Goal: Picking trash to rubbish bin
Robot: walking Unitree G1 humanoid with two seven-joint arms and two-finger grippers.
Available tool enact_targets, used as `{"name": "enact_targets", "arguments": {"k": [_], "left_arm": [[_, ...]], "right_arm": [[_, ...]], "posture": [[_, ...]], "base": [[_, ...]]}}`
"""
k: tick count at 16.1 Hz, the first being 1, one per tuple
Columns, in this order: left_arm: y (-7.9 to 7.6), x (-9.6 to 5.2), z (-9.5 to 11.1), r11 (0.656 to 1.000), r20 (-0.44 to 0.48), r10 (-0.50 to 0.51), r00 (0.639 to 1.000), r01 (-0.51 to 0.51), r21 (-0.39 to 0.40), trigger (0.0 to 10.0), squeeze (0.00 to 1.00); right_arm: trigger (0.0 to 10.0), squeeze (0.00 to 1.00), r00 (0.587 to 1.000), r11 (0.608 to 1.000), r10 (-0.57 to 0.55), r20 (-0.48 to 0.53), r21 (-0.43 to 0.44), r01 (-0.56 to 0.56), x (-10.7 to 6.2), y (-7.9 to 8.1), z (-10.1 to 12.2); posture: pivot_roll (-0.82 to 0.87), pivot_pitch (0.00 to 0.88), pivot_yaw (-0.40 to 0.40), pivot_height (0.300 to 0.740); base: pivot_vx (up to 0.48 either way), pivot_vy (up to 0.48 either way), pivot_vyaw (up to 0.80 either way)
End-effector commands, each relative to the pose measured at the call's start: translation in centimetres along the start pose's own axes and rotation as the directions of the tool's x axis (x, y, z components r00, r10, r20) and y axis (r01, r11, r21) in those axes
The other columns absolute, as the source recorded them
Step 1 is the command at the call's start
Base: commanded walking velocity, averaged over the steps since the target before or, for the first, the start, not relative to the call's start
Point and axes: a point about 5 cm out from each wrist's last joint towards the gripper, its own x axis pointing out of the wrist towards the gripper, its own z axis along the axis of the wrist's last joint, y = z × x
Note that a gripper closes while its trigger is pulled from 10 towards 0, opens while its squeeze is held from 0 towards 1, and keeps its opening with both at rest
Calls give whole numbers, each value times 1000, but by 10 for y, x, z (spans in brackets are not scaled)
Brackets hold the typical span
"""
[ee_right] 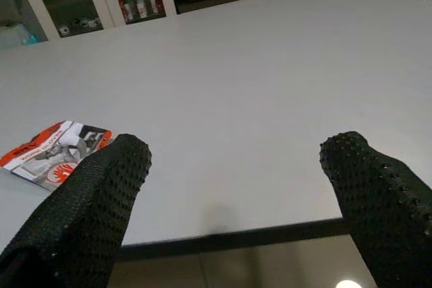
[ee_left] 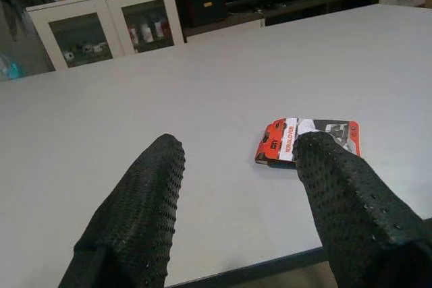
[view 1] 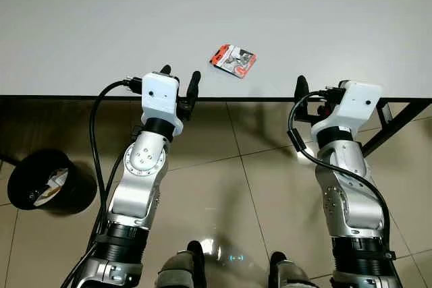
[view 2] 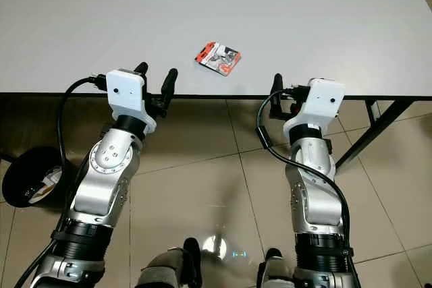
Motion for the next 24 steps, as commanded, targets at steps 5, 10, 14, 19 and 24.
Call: {"name": "enact_targets", "arguments": {"k": [5, 10, 14, 19, 24], "left_arm": [[1, -3, -6, 1000, -32, 0, 999, 0, 15, 10000, 0], [1, -3, -6, 1000, -32, 2, 999, -1, 19, 10000, 0], [1, -3, -6, 1000, -31, 0, 1000, 1, 19, 10000, 0], [1, -2, -5, 1000, -28, -4, 1000, 4, 20, 10000, 0], [0, -3, -4, 1000, -26, -15, 1000, 15, 23, 10000, 0]], "right_arm": [[10000, 0, 1000, 1000, -7, -8, 11, 7, 0, 1, -1], [10000, 0, 1000, 1000, -7, -8, 14, 7, 1, 1, -1], [10000, 0, 1000, 1000, -7, -9, 15, 7, 1, 2, -1], [10000, 0, 1000, 1000, -9, -8, 15, 10, 1, 2, -1], [10000, 0, 1000, 1000, -10, -11, 16, 10, 1, 2, -2]], "posture": [[44, 259, 118, 740], [46, 260, 117, 740], [45, 261, 118, 740], [47, 258, 119, 740], [45, 257, 121, 740]], "base": [[383, 0, -320], [383, 0, 0], [385, 0, 0], [383, 0, 0], [382, 0, 0]]}}
